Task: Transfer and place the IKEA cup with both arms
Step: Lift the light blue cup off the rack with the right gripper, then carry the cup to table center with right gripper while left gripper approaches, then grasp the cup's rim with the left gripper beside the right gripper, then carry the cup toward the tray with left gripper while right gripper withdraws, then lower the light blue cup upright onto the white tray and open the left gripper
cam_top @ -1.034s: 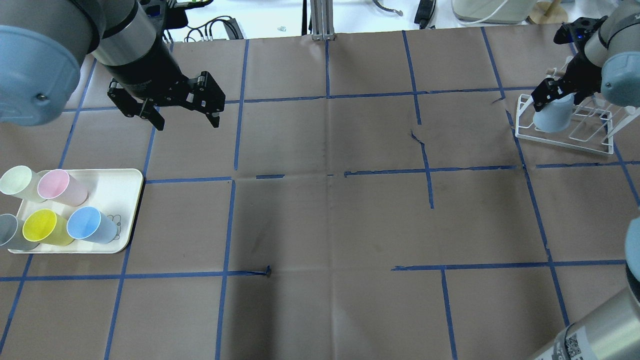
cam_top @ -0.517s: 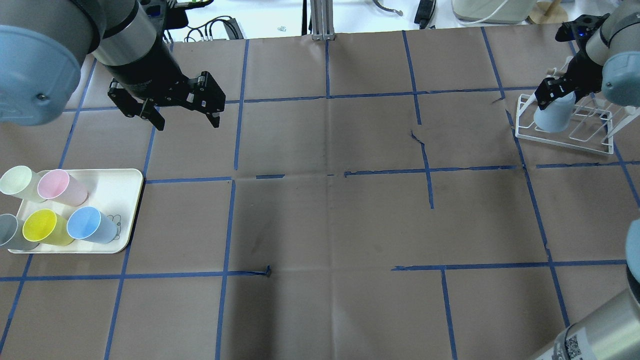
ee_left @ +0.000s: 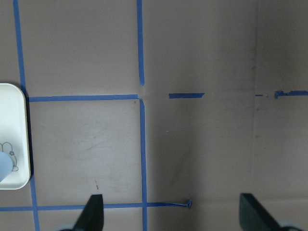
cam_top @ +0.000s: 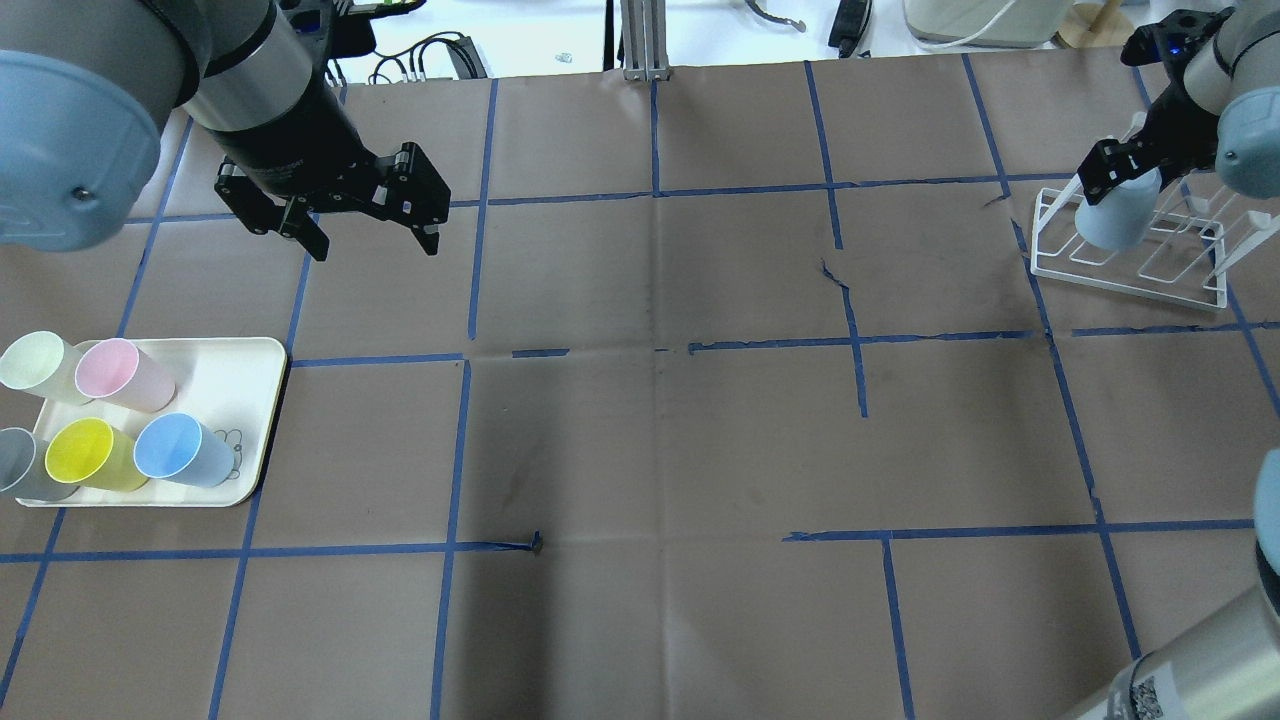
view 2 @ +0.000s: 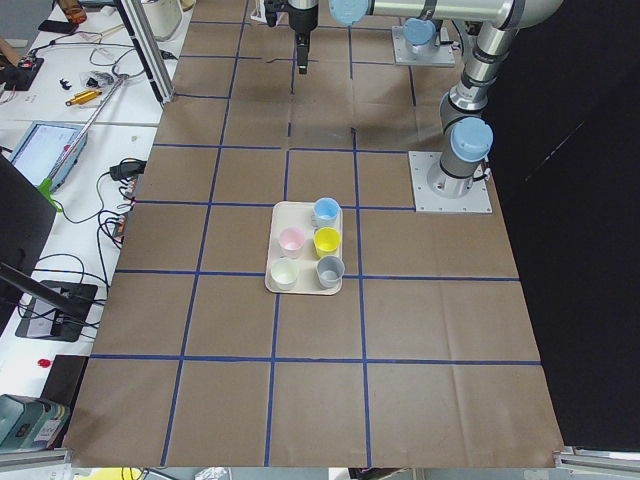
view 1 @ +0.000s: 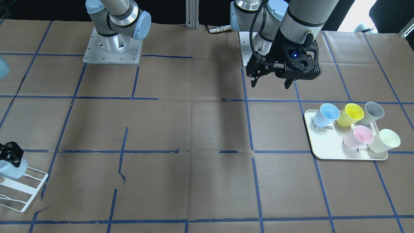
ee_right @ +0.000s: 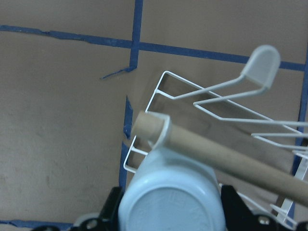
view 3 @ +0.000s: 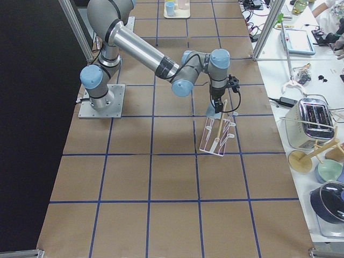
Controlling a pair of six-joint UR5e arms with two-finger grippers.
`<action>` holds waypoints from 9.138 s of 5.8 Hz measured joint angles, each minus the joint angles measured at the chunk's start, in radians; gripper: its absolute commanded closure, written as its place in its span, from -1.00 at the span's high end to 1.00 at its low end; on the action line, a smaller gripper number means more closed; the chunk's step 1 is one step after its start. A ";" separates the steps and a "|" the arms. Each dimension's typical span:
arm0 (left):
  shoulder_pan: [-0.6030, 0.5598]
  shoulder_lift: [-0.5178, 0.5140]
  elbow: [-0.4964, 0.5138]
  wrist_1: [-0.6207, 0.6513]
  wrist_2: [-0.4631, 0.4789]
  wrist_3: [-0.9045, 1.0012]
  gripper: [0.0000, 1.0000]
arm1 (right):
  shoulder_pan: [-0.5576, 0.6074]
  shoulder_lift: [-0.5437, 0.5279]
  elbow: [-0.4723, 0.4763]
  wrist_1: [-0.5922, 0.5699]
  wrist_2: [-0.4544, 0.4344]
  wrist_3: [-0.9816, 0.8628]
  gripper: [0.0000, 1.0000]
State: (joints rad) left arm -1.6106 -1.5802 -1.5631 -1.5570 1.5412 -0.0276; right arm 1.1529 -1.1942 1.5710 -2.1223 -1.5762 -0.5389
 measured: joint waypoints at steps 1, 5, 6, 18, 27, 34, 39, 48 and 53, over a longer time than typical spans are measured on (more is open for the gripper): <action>0.001 0.000 0.000 0.000 -0.001 0.003 0.96 | 0.009 -0.024 -0.048 0.057 0.000 -0.001 0.27; 0.085 0.025 0.003 -0.010 -0.084 0.051 0.96 | 0.019 -0.168 -0.213 0.492 0.204 0.004 0.28; 0.122 0.031 0.002 -0.018 -0.165 0.053 0.96 | 0.019 -0.194 -0.225 0.621 0.344 0.011 0.28; 0.265 0.035 -0.191 -0.111 -1.259 0.212 0.96 | 0.356 -0.223 0.158 1.286 1.644 -0.306 0.33; 0.138 0.003 -0.191 -0.097 -1.288 0.149 -1.00 | 0.359 -0.224 0.152 1.285 1.647 -0.302 1.00; 0.146 0.033 -0.169 0.001 -0.805 0.059 -0.98 | 0.243 -0.208 -0.008 0.819 1.071 0.224 1.00; 0.289 -0.119 -0.190 0.197 0.037 0.212 -0.99 | 0.348 -0.249 -0.106 0.513 0.268 0.688 1.00; 0.459 -0.377 -0.189 0.348 0.201 0.382 -0.04 | 0.395 -0.297 -0.152 0.575 0.034 0.796 0.99; 0.439 -0.323 -0.169 0.313 0.186 0.389 0.96 | 0.426 -0.291 -0.147 0.571 -0.008 0.734 0.99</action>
State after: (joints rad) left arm -1.1720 -1.9034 -1.7320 -1.2438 1.7267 0.3615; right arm 1.5791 -1.4853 1.4237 -1.5514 -1.5844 0.1947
